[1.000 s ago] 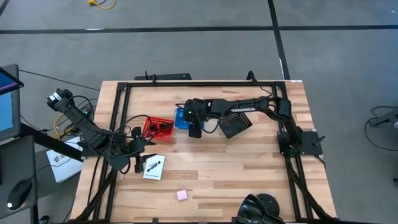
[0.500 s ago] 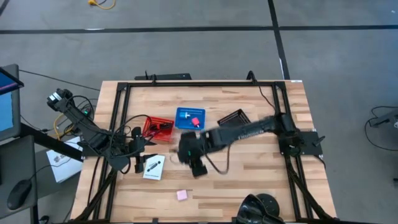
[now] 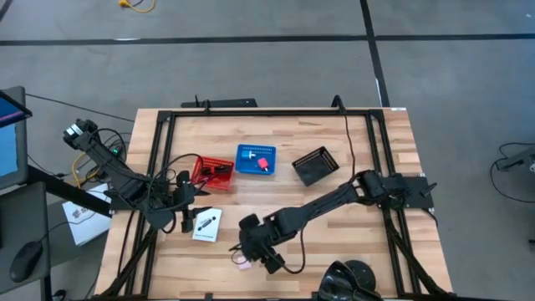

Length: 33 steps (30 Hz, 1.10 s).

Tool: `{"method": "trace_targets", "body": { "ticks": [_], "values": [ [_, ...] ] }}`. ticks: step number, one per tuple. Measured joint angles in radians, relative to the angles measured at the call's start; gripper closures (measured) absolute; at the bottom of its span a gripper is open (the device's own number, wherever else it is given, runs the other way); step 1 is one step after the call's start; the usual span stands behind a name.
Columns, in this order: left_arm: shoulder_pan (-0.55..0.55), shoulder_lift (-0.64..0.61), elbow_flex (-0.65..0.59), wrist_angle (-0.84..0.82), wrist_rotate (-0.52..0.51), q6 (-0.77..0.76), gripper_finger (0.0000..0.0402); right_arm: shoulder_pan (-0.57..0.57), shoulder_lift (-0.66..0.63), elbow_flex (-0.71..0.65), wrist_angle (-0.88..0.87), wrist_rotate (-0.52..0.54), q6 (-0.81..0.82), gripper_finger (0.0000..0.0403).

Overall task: Pick and place items into bin
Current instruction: Put the white charger adapter into the blue bin

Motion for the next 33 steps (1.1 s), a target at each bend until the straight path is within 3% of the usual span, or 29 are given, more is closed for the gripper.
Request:
{"method": "trace_targets", "body": {
  "ticks": [11,15,21,33],
  "values": [
    [0.0,0.0,0.0,0.036,-0.003,-0.001,0.0206,0.015,0.0,0.0,0.079,0.009,0.131,0.017],
    [0.0,0.0,0.0,0.058,-0.005,-0.001,0.0206,0.03,0.02,-0.002,0.157,0.013,0.157,0.0168],
    [0.0,0.0,0.0,0.077,-0.004,-0.042,0.0206,0.066,0.048,-0.004,0.198,0.135,0.162,0.0168],
    [0.0,0.0,0.0,0.075,-0.005,-0.053,0.0206,0.093,0.066,0.0,0.225,0.164,0.27,0.0168]
  ]
}}
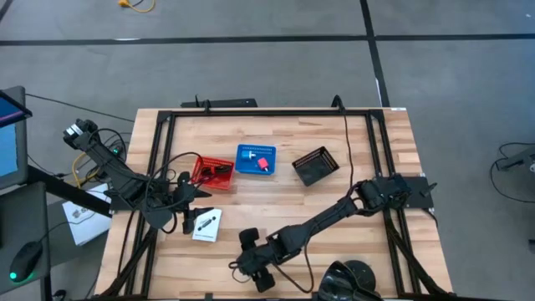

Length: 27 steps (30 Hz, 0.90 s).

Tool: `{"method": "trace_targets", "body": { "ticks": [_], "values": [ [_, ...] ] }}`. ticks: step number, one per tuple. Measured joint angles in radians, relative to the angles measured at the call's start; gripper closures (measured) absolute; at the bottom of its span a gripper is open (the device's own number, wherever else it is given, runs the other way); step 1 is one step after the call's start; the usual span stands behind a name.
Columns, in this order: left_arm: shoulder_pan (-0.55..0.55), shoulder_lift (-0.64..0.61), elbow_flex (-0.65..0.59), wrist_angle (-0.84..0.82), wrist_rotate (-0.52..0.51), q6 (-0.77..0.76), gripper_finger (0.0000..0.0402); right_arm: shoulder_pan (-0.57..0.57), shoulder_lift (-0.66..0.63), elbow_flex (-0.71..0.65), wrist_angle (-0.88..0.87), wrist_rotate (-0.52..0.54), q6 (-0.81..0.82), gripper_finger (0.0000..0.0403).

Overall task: Pick and place items into bin
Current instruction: Put the white charger adapter into the blue bin

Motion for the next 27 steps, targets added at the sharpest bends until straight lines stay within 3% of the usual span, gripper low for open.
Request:
{"method": "trace_targets", "body": {
  "ticks": [9,27],
  "values": [
    [0.0,0.0,0.0,-0.001,0.0,0.0,0.0206,-0.023,0.0,-0.022,0.017,0.0,0.074,0.0168],
    [0.0,0.0,0.0,-0.001,0.0,0.0,0.0206,-0.025,0.007,-0.095,0.082,-0.002,0.071,0.0168]
  ]
}}
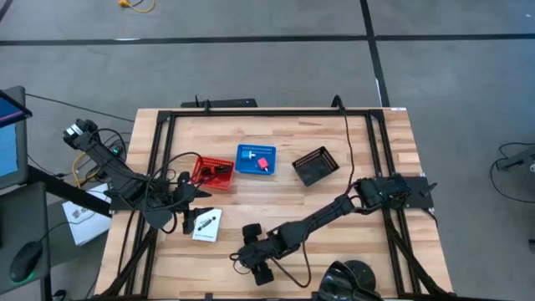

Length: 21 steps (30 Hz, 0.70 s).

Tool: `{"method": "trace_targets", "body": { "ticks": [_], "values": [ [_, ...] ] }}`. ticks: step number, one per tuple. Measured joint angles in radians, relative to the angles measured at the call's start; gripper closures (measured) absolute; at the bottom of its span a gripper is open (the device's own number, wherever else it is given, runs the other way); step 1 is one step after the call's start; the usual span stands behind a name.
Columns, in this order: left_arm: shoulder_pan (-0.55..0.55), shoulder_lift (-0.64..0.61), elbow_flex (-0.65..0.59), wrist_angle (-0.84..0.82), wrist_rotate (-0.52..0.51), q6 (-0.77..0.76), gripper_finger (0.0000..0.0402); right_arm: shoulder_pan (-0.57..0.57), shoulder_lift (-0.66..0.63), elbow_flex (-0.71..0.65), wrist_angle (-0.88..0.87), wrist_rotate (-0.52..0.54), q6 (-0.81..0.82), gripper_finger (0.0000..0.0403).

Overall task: Pick and place items into bin
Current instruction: Put the white charger adapter into the blue bin

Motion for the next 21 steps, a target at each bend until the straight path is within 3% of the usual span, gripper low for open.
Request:
{"method": "trace_targets", "body": {
  "ticks": [6,21],
  "values": [
    [0.0,0.0,0.0,-0.002,0.0,0.011,0.0206,-0.008,0.064,0.008,0.046,-0.001,-0.033,0.0168],
    [0.0,0.0,0.0,-0.003,0.0,0.013,0.0206,-0.029,0.066,0.001,0.093,-0.071,-0.099,0.0168]
  ]
}}
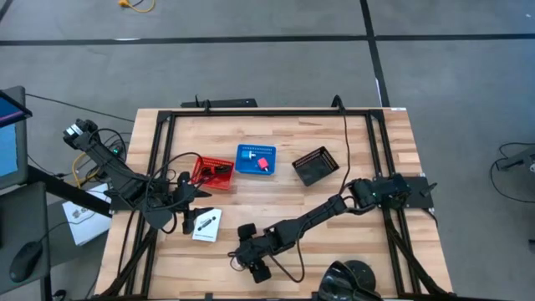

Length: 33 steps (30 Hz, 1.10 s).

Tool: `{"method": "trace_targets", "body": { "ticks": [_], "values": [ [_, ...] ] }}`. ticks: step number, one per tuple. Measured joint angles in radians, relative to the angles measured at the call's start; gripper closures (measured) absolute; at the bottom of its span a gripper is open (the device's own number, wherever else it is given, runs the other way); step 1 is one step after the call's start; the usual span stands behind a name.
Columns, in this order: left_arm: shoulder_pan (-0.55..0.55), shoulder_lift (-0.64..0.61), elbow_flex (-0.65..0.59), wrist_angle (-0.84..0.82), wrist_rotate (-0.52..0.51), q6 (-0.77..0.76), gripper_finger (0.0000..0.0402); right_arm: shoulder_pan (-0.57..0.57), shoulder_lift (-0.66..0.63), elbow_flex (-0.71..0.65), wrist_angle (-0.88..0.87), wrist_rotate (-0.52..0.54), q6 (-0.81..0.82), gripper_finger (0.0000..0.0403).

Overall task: Pick and place items into bin
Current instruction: Put the white charger adapter into the blue bin

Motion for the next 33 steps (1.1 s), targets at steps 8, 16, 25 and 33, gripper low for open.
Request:
{"method": "trace_targets", "body": {
  "ticks": [8,16,25,33],
  "values": [
    [0.0,0.0,0.0,0.0,0.0,0.001,0.0206,-0.001,0.004,0.001,0.006,-0.009,-0.015,0.0208],
    [0.0,0.0,0.0,0.003,-0.005,-0.028,0.0206,-0.023,0.005,0.0,0.029,-0.014,-0.016,0.0215],
    [0.0,0.0,0.0,0.005,-0.028,-0.064,0.0206,-0.088,-0.034,-0.004,-0.018,0.027,-0.08,0.0218],
    [0.0,0.0,0.0,0.005,-0.029,-0.064,0.0206,-0.204,-0.115,-0.002,-0.21,0.118,-0.094,0.0219]
  ]
}}
